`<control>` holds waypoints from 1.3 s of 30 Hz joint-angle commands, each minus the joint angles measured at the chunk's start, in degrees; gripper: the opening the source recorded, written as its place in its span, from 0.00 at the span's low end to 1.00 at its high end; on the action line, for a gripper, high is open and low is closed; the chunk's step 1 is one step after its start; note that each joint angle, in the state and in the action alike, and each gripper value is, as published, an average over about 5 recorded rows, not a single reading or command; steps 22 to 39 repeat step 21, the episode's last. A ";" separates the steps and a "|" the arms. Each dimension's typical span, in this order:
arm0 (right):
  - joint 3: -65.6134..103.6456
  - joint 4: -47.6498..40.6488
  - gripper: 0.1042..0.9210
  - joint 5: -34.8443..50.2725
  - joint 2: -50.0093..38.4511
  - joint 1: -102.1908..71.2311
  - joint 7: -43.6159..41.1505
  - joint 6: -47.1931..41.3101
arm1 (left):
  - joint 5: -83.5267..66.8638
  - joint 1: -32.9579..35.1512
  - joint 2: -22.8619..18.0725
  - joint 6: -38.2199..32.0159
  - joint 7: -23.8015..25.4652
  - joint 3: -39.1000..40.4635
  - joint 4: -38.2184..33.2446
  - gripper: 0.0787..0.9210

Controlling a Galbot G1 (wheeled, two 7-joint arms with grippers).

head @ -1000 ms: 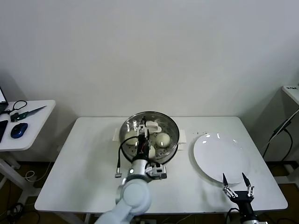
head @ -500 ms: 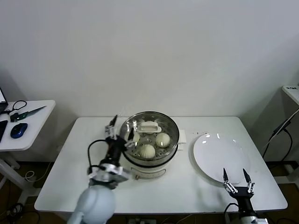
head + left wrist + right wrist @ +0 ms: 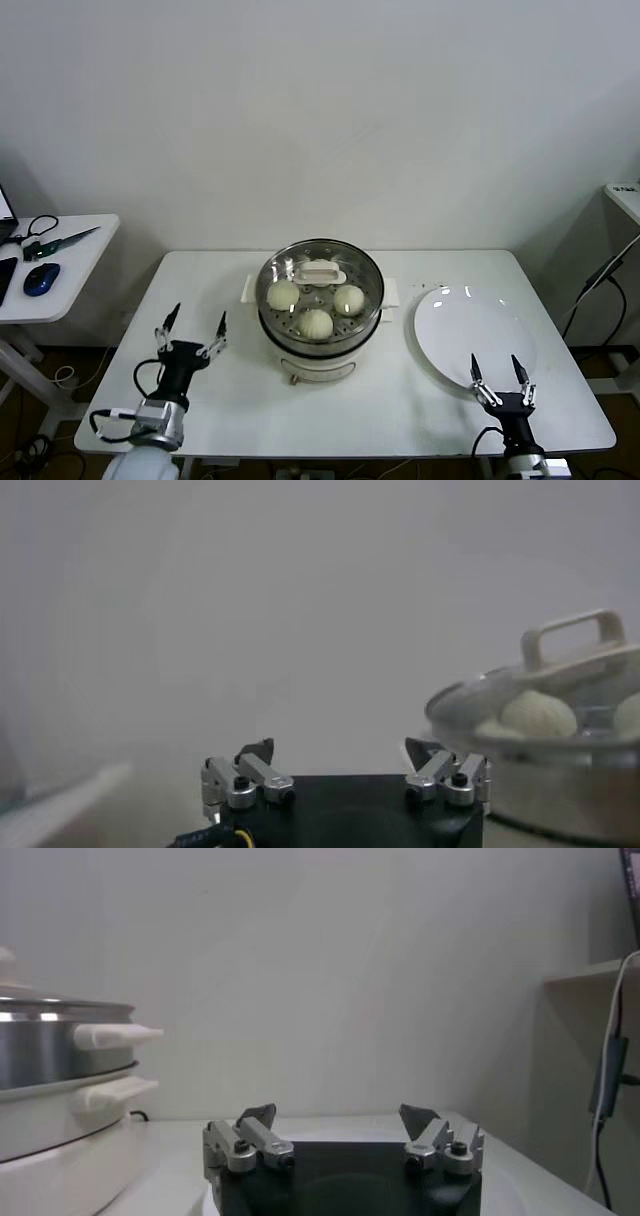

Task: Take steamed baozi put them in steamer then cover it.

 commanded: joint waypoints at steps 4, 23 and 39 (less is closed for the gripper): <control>-0.86 -0.78 0.88 2.38 -0.76 1.21 -0.76 -0.73 | -14.20 5.31 -0.75 -11.81 -0.66 -3.72 10.47 0.88; -0.80 -0.49 0.88 2.48 -0.73 1.04 -0.71 -0.84 | -12.67 4.78 -1.70 -14.27 0.82 -1.25 13.89 0.88; -0.80 -0.49 0.88 2.48 -0.73 1.04 -0.71 -0.84 | -12.67 4.78 -1.70 -14.27 0.82 -1.25 13.89 0.88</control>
